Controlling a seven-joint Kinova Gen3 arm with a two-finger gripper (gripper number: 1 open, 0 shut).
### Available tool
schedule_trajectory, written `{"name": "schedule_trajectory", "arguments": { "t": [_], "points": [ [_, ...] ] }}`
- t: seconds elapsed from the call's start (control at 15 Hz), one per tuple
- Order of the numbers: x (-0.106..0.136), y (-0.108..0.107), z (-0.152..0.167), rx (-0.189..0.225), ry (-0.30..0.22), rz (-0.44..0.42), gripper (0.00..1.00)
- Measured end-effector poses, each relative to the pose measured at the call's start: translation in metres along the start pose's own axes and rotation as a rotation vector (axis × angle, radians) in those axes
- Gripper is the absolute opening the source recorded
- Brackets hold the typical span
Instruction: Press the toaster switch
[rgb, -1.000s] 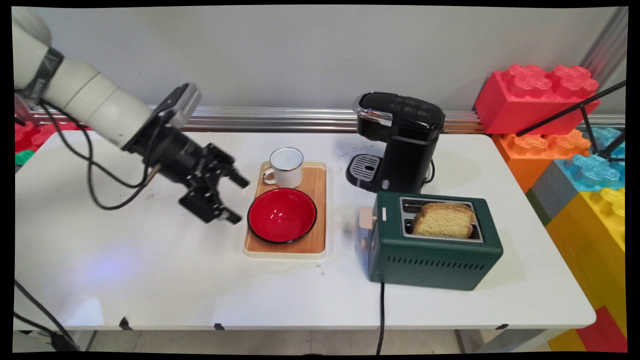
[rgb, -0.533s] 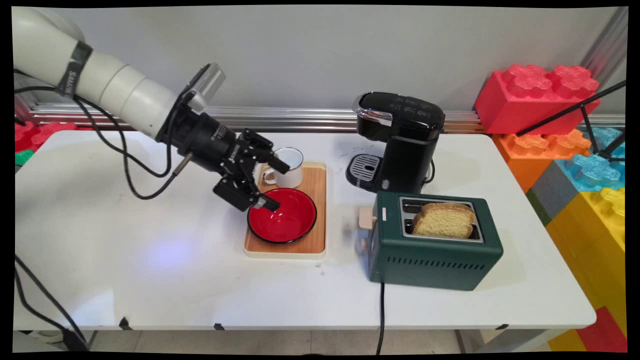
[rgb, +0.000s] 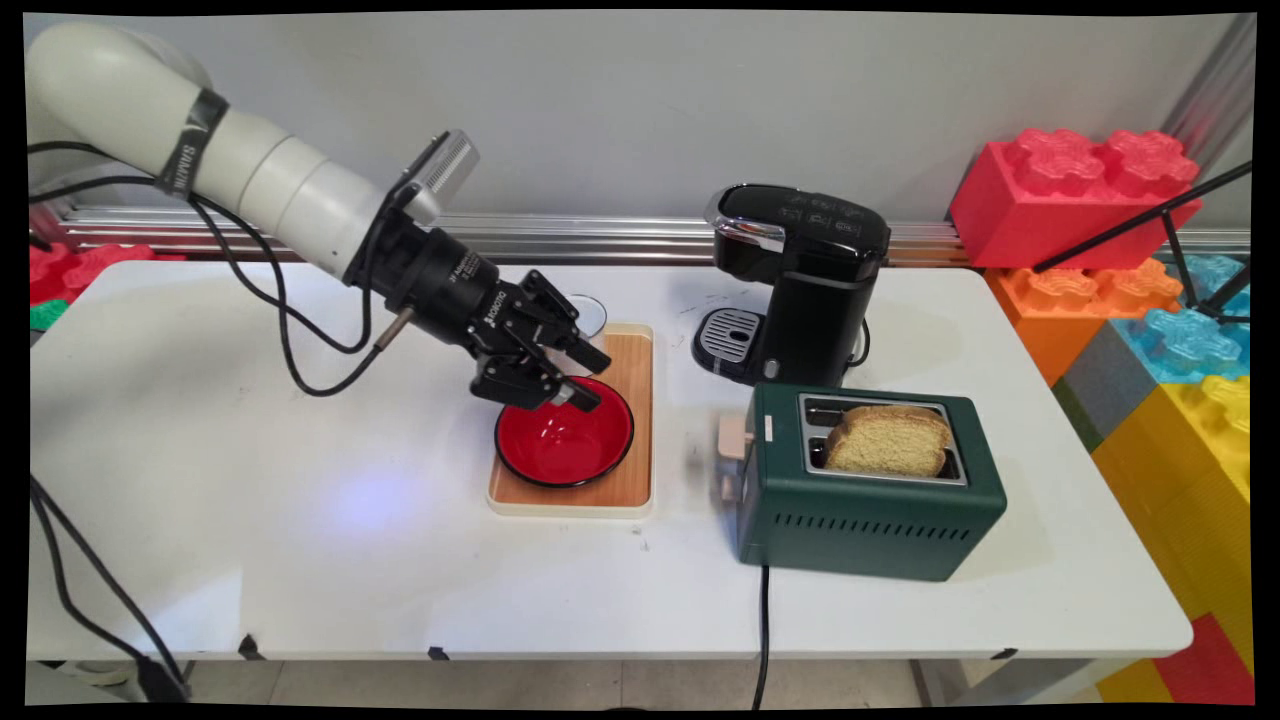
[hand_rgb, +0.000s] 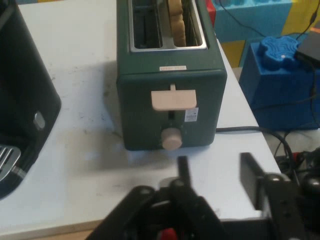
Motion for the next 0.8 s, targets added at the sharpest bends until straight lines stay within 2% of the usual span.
{"name": "schedule_trajectory", "arguments": {
  "t": [0.53,0.8],
  "points": [
    [0.004,-0.013,0.022,-0.022,0.026,-0.032,0.0],
    [0.008,-0.023,0.048,-0.025,0.049,-0.057,0.0]
  ]
}}
